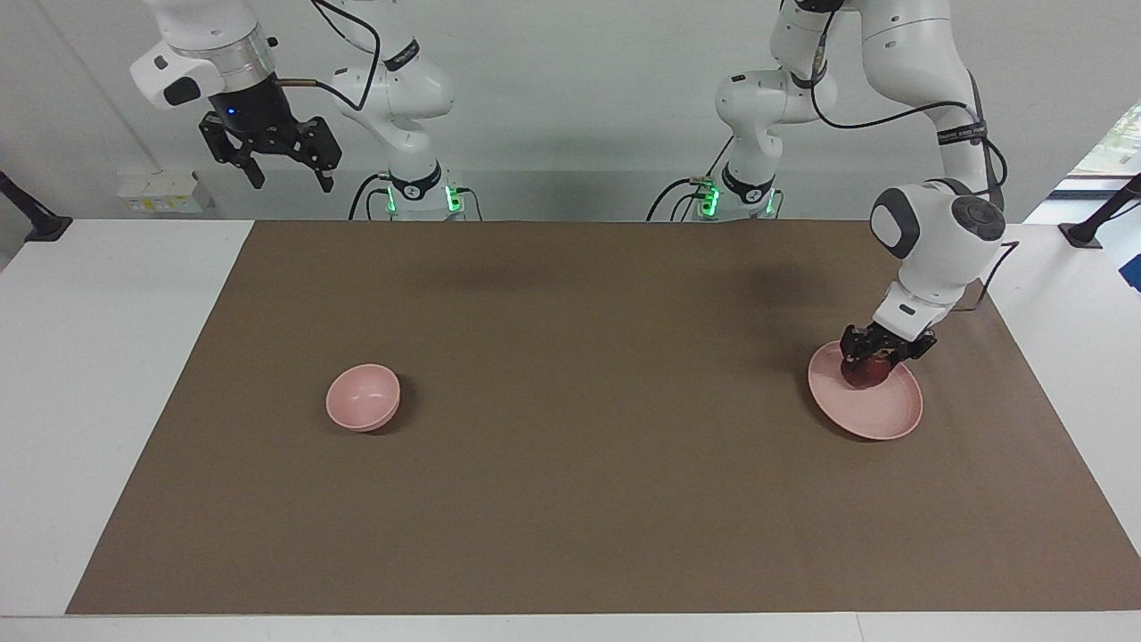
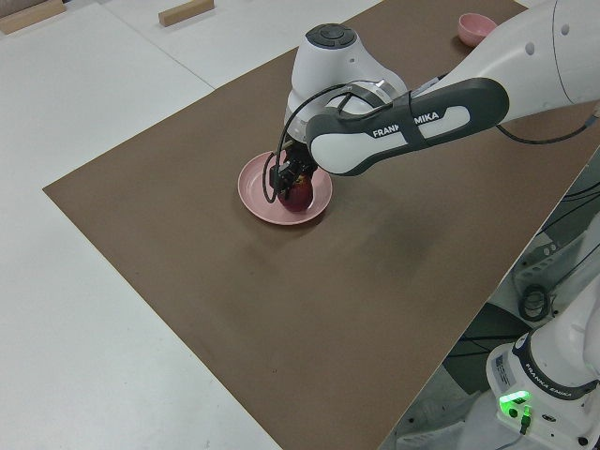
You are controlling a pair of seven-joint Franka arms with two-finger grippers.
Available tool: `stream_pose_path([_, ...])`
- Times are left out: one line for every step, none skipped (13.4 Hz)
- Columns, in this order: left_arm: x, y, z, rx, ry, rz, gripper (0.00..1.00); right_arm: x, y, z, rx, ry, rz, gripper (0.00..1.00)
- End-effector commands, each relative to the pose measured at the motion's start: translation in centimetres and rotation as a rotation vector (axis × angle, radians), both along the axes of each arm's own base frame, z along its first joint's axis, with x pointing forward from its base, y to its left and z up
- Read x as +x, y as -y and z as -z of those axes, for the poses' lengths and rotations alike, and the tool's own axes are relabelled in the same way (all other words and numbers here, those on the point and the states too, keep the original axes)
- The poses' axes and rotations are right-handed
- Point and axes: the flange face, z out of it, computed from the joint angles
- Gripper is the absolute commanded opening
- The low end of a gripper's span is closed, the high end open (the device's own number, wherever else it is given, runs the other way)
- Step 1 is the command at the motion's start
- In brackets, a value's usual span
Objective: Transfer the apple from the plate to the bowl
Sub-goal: 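Reach the left gripper into the pink bowl and grasp the apple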
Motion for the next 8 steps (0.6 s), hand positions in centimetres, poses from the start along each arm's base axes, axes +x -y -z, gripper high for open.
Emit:
stream_pose_path([0.9,-0.6,-3.5,-0.005,0.075,0.004,0.0,-0.8,0.4,0.0,0.008,0.001,-0.009,1.0])
stream_pose_path([1.4,-0.6,-4.5,-0.003,0.097,0.005,0.0,-0.8,0.3,0.0,0.007,0.001,-0.01,1.0])
stream_pose_path([1.9,-0.6,-5.4,-0.002,0.115,0.007,0.0,-0.8,0.3,0.0,0.007,0.001,-0.01,1.0])
stream_pose_path([1.9,-0.3,-5.6,-0.005,0.116,0.01,0.0,-0.8,0.3,0.0,0.007,0.001,-0.01,1.0])
stream_pose_path([1.8,0.3,-5.7,-0.022,0.116,0.007,0.0,-0.8,0.4,0.1,0.008,-0.001,-0.009,1.0])
stream_pose_path([2.0,1.7,-5.6,-0.068,0.118,-0.003,0.0,-0.8,0.4,0.1,0.008,-0.001,-0.009,1.0])
stream_pose_path([2.0,3.0,-5.6,-0.12,0.119,-0.021,0.0,-0.8,0.3,0.1,0.007,-0.001,-0.01,1.0])
stream_pose_path([2.0,4.8,-5.5,-0.166,0.119,-0.017,0.0,-0.8,0.4,0.1,0.008,-0.001,-0.009,1.0])
